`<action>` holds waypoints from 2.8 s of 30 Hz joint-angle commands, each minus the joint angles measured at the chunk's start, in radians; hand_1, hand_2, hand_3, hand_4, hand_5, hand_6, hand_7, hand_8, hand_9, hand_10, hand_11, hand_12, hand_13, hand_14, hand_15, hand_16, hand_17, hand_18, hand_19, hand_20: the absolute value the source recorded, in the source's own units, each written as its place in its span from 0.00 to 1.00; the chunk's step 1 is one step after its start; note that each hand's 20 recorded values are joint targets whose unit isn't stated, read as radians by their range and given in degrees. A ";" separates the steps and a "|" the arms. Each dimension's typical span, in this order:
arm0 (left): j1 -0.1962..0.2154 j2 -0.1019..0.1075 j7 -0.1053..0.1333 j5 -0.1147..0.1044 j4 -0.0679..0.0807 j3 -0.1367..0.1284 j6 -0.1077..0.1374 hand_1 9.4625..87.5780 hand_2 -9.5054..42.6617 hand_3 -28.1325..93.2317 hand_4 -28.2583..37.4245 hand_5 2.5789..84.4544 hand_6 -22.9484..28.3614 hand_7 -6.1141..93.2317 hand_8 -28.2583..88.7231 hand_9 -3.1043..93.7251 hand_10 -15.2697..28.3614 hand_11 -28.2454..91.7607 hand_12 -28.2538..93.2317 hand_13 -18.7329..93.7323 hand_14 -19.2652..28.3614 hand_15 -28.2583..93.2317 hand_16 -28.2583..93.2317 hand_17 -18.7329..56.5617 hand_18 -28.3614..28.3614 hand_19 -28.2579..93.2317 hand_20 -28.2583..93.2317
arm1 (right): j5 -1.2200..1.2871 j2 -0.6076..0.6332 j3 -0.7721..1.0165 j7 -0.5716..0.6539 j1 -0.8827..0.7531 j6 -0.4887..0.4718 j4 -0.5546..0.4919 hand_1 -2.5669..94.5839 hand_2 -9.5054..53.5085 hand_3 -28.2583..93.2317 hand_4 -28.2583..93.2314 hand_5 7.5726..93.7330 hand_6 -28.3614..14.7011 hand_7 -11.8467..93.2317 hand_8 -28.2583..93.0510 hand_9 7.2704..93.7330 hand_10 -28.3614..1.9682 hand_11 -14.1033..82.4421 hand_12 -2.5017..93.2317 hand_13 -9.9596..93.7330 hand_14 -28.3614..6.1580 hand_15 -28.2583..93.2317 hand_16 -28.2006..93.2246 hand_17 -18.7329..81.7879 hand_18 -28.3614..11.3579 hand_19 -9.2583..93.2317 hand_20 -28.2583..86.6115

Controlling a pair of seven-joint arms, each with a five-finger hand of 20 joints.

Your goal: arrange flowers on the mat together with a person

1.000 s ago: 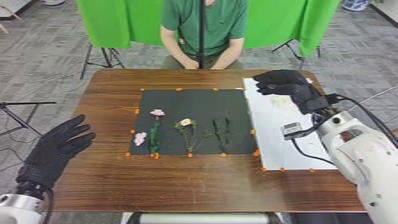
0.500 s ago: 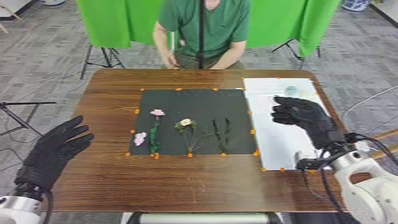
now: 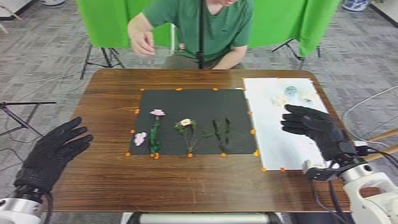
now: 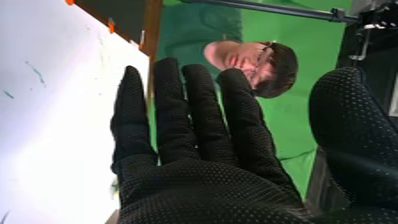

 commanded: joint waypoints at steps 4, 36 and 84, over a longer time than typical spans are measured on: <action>0.006 -0.007 -0.004 0.000 0.003 -0.001 -0.004 0.27 0.14 0.80 0.09 0.38 0.55 0.25 0.16 0.34 0.64 0.42 0.39 0.40 0.73 0.53 0.23 0.18 0.89 0.64 0.30 | -0.010 -0.052 0.044 -0.008 -0.070 0.036 -0.024 0.23 0.21 0.93 0.05 0.43 0.54 0.24 0.17 0.43 0.45 0.27 0.28 0.46 0.48 0.40 0.49 0.33 0.22 0.50 0.49; -0.001 0.014 -0.008 0.000 0.010 -0.007 -0.015 0.27 0.14 0.80 0.09 0.38 0.55 0.25 0.16 0.34 0.64 0.42 0.38 0.40 0.74 0.53 0.23 0.18 0.89 0.63 0.30 | -0.014 -0.042 0.071 -0.012 -0.082 0.033 -0.027 0.24 0.20 0.93 0.05 0.43 0.54 0.25 0.17 0.44 0.45 0.27 0.28 0.46 0.48 0.41 0.48 0.33 0.22 0.50 0.49; 0.009 0.013 -0.002 -0.004 0.003 -0.012 0.000 0.27 0.14 0.80 0.09 0.38 0.55 0.25 0.16 0.34 0.64 0.42 0.38 0.40 0.73 0.53 0.23 0.18 0.89 0.64 0.30 | -0.284 0.113 -0.007 -0.107 0.055 0.153 0.037 0.29 0.05 0.93 0.04 0.45 0.56 0.28 0.16 0.47 0.49 0.30 0.28 0.50 0.51 0.43 0.48 0.36 0.23 0.52 0.49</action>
